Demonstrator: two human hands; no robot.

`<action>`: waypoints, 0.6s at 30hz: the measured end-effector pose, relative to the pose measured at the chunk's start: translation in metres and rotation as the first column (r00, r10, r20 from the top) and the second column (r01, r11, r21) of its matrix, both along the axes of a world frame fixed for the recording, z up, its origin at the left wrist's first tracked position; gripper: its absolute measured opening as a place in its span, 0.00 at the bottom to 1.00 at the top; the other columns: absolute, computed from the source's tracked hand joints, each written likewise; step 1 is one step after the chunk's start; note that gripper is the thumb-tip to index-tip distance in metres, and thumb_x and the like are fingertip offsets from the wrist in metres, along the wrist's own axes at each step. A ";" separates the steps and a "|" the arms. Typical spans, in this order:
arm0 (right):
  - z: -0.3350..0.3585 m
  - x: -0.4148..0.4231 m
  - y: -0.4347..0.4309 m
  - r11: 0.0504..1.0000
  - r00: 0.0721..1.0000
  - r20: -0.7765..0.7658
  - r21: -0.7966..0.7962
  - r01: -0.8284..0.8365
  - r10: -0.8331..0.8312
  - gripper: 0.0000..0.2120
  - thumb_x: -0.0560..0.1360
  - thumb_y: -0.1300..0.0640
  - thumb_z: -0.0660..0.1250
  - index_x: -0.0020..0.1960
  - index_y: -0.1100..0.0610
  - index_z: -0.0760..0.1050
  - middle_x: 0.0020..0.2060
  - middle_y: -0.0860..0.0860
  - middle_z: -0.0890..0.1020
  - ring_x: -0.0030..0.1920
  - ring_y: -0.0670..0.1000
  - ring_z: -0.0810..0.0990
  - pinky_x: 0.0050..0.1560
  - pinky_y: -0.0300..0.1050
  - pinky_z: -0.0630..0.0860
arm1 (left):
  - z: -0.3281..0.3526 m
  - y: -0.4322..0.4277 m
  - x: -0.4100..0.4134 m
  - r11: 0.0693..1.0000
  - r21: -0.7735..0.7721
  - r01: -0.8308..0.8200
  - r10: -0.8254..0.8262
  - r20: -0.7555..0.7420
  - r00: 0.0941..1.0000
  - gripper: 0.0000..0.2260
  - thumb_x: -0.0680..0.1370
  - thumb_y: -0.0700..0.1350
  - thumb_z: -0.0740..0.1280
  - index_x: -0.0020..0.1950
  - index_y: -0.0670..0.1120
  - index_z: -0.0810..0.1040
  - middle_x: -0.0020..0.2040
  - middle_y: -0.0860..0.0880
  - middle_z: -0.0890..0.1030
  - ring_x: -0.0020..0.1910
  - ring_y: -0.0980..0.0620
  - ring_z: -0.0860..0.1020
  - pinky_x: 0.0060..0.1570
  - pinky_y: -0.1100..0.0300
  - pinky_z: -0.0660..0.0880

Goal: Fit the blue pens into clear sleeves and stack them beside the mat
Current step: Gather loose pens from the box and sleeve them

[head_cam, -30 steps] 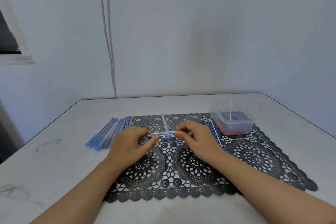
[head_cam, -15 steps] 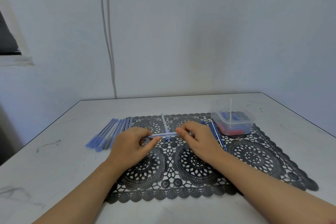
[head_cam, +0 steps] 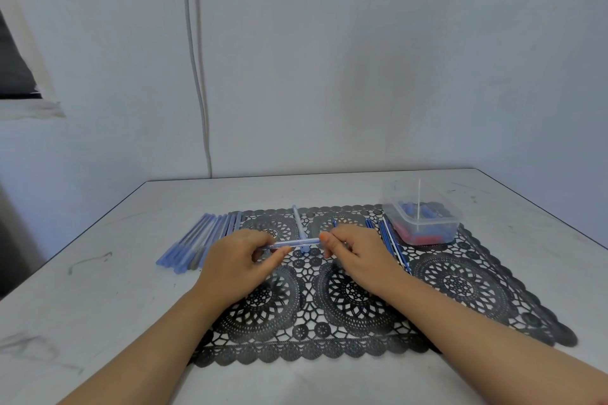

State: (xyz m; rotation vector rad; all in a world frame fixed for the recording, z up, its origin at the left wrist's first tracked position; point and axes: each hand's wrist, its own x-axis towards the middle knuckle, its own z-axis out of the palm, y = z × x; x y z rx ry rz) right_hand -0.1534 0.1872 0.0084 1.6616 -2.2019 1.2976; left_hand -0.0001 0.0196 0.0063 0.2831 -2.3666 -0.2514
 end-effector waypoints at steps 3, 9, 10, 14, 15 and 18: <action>0.001 0.000 0.000 1.000 0.999 0.045 0.023 -0.008 0.007 0.17 0.78 0.46 0.57 0.38 0.51 0.79 0.32 0.47 0.79 0.33 0.42 0.74 0.39 0.46 0.74 | -0.001 -0.001 0.000 1.000 -0.003 0.010 -0.010 0.007 1.000 0.19 0.72 0.64 0.59 0.36 0.51 0.78 0.27 0.54 0.72 0.28 0.60 0.70 0.26 0.61 0.67; 0.002 0.000 0.000 0.999 0.998 0.059 0.035 -0.038 0.036 0.12 0.78 0.49 0.60 0.42 0.51 0.80 0.35 0.41 0.79 0.39 0.40 0.77 0.40 0.38 0.73 | 0.000 -0.001 0.000 1.000 -0.005 0.010 -0.010 0.003 1.000 0.19 0.72 0.64 0.59 0.35 0.51 0.78 0.27 0.54 0.72 0.28 0.59 0.70 0.27 0.62 0.66; 0.002 0.000 0.000 0.999 0.998 0.053 0.031 -0.040 0.039 0.13 0.78 0.48 0.60 0.42 0.51 0.80 0.35 0.41 0.79 0.39 0.40 0.77 0.40 0.38 0.73 | 0.000 0.000 0.000 1.000 -0.005 0.012 -0.012 0.002 1.000 0.19 0.72 0.64 0.59 0.35 0.51 0.78 0.27 0.54 0.72 0.28 0.60 0.70 0.26 0.62 0.66; 0.002 0.001 0.002 0.999 0.999 0.038 -0.007 -0.033 0.033 0.19 0.77 0.45 0.57 0.36 0.53 0.78 0.27 0.41 0.73 0.32 0.39 0.73 0.35 0.34 0.65 | 0.001 0.001 0.001 1.000 -0.005 0.027 -0.027 0.000 1.000 0.19 0.72 0.64 0.60 0.34 0.51 0.77 0.26 0.54 0.71 0.28 0.60 0.70 0.26 0.64 0.64; 0.002 0.001 0.002 0.999 0.999 0.040 -0.010 -0.036 0.036 0.19 0.77 0.45 0.56 0.36 0.53 0.78 0.26 0.41 0.72 0.32 0.39 0.73 0.34 0.34 0.65 | 0.001 0.001 0.001 1.000 -0.002 0.030 -0.030 0.000 1.000 0.19 0.72 0.64 0.60 0.34 0.51 0.77 0.26 0.54 0.71 0.28 0.59 0.70 0.26 0.64 0.64; 0.002 0.002 0.001 0.999 0.998 0.047 -0.004 -0.039 0.039 0.19 0.77 0.42 0.56 0.36 0.51 0.77 0.27 0.41 0.73 0.32 0.39 0.74 0.35 0.37 0.68 | 0.002 0.001 0.001 0.999 0.001 0.036 -0.036 0.005 0.999 0.19 0.72 0.64 0.60 0.35 0.51 0.78 0.26 0.53 0.71 0.28 0.58 0.70 0.26 0.66 0.63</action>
